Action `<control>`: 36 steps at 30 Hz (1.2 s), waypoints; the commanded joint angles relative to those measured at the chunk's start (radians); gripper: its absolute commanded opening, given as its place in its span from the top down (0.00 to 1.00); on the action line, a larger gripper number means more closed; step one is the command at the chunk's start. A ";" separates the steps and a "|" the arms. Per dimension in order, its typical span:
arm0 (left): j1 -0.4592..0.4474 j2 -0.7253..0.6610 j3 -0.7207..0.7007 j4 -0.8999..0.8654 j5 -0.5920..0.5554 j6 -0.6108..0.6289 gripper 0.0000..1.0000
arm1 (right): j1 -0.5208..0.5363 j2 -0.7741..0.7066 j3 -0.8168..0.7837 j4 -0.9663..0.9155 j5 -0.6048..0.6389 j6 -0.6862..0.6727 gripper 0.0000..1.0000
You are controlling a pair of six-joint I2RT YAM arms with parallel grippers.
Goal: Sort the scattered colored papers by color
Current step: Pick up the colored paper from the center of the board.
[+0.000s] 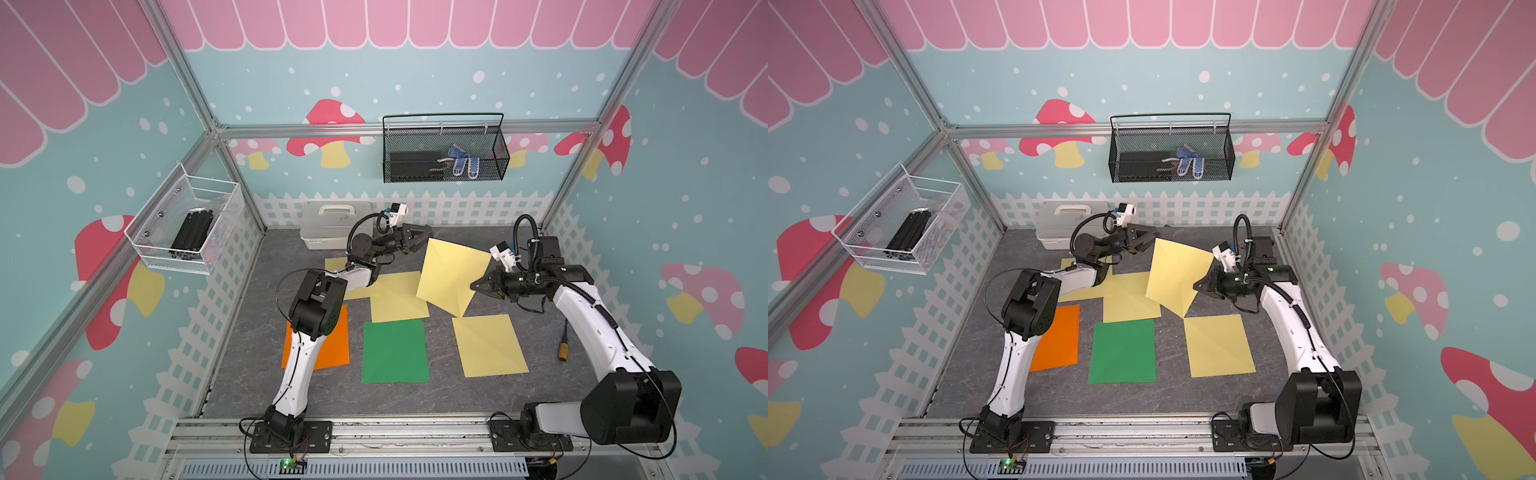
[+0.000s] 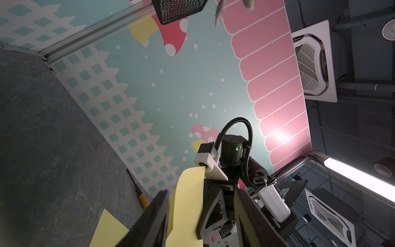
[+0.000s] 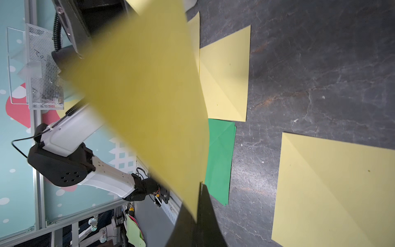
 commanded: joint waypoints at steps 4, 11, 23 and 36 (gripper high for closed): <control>0.001 0.012 -0.052 0.053 0.000 0.042 0.48 | 0.023 -0.097 -0.011 -0.135 0.013 0.003 1.00; 0.036 0.034 -0.050 0.053 0.040 0.044 0.49 | 0.030 -0.069 -0.048 -0.121 0.031 -0.012 1.00; 0.025 0.050 -0.058 0.053 0.066 0.050 0.49 | 0.037 0.035 0.181 -0.057 -0.030 0.036 1.00; 0.019 0.015 -0.006 0.050 0.048 -0.024 0.49 | 0.038 0.093 0.381 0.067 -0.154 0.159 1.00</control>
